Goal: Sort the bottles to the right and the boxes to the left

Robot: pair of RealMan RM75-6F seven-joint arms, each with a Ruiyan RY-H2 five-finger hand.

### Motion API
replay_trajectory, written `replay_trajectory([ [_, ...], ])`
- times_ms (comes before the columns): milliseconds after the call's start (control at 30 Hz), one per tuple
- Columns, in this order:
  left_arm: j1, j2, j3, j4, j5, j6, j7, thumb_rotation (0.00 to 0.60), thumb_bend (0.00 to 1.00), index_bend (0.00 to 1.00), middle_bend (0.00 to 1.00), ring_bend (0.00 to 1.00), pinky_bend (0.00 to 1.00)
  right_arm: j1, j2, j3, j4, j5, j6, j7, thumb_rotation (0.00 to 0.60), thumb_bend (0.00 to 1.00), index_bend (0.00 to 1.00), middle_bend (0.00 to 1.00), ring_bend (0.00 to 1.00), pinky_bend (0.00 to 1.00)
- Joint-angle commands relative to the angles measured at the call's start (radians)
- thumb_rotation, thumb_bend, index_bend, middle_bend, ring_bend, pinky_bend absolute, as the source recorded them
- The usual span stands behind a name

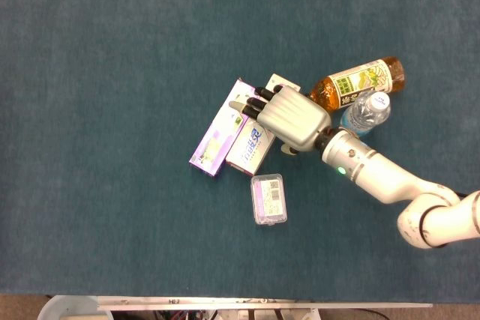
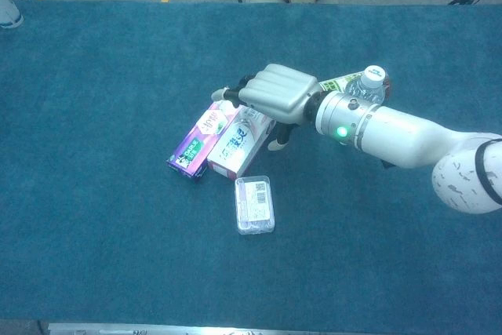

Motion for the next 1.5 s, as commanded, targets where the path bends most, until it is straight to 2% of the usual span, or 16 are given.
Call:
replay_trajectory([
  [33, 0.000, 0.001, -0.001, 0.000, 0.000, 0.001, 0.000, 0.600, 0.24, 0.13, 0.19, 0.10, 0.17, 0.010, -0.027, 0.006, 0.027, 0.018, -0.002, -0.024, 0.600, 0.00, 0.10, 0.28, 0.19, 0.41],
  [433, 0.006, 0.002, -0.001, 0.002, 0.001, 0.009, -0.003, 0.600, 0.24, 0.13, 0.19, 0.10, 0.17, 0.038, -0.151, 0.045, 0.144, 0.044, 0.052, -0.111, 0.600, 0.00, 0.10, 0.28, 0.19, 0.41],
  [733, 0.013, 0.003, -0.001, 0.004, 0.000, 0.017, -0.006, 0.600, 0.24, 0.13, 0.19, 0.10, 0.17, 0.054, -0.251, 0.084, 0.221, 0.059, 0.086, -0.128, 0.600, 0.00, 0.10, 0.28, 0.19, 0.41],
  [867, 0.013, 0.008, -0.002, 0.001, -0.001, 0.017, -0.004, 0.600, 0.24, 0.13, 0.19, 0.10, 0.17, 0.055, -0.275, 0.102, 0.222, 0.042, 0.108, -0.103, 0.600, 0.00, 0.10, 0.28, 0.19, 0.41],
  [967, 0.013, 0.015, -0.004, 0.000, -0.004, 0.017, -0.004, 0.600, 0.24, 0.13, 0.19, 0.10, 0.17, 0.047, -0.246, 0.121, 0.166, 0.040, 0.104, -0.054, 0.600, 0.00, 0.10, 0.28, 0.19, 0.41],
  [1200, 0.000, 0.019, -0.006, -0.001, 0.003, -0.002, -0.005, 0.600, 0.24, 0.13, 0.19, 0.10, 0.17, 0.011, -0.059, 0.165, -0.077, 0.037, 0.078, 0.085, 0.600, 0.00, 0.10, 0.28, 0.19, 0.41],
  [1500, -0.039, 0.009, -0.007, 0.020, 0.023, -0.049, -0.017, 0.600, 0.24, 0.13, 0.19, 0.10, 0.17, -0.077, 0.172, 0.160, -0.295, -0.058, 0.137, 0.236, 0.600, 0.00, 0.10, 0.28, 0.19, 0.41],
])
